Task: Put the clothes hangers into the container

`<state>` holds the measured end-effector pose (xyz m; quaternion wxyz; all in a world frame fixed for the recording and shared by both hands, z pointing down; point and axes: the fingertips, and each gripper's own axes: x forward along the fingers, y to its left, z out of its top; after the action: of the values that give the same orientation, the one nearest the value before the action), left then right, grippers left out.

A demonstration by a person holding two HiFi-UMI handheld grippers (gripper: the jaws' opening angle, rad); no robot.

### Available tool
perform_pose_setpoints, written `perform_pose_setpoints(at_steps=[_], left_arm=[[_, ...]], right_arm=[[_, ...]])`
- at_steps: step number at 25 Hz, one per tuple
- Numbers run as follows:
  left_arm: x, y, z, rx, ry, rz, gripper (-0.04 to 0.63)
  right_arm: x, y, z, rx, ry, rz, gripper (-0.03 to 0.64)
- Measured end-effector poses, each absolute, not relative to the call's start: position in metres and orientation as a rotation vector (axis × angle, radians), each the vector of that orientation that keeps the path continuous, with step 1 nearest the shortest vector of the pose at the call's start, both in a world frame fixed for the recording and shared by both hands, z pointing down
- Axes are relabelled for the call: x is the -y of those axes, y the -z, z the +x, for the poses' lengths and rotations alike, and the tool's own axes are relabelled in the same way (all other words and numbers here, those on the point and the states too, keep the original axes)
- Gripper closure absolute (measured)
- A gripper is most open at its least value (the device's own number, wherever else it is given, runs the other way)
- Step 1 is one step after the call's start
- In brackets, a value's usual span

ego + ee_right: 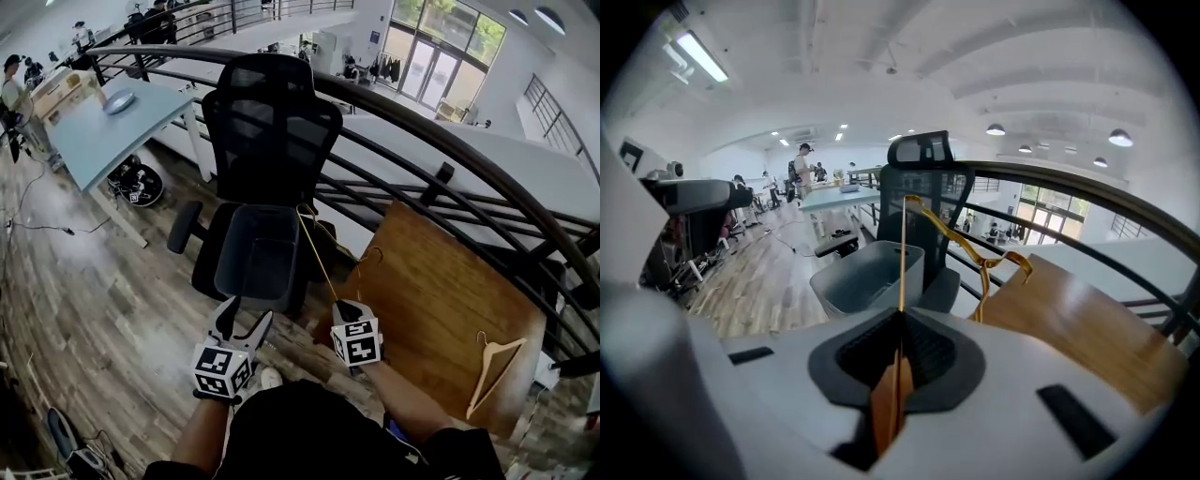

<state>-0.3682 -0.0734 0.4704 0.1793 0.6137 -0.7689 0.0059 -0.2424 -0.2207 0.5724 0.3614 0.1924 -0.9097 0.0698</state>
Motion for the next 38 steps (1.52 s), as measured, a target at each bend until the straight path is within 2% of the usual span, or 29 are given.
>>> perform_pose_setpoints(at_steps=[12, 18, 38], left_arm=[[0.003, -0.484, -0.443, 2.258, -0.013, 1.573, 0.293], [-0.02, -0.491, -0.461, 2.285, 0.026, 1.472, 0.293], [0.011, -0.525, -0.509, 2.205, -0.013, 1.342, 0.293]], right_arm=[[0.15, -0.584, -0.376, 2.406, -0.204, 0.224, 0.606], [0.132, -0.596, -0.397, 2.366, -0.269, 0.156, 0.606], [0.16, -0.666, -0.464, 2.223, -0.649, 0.058, 0.606]])
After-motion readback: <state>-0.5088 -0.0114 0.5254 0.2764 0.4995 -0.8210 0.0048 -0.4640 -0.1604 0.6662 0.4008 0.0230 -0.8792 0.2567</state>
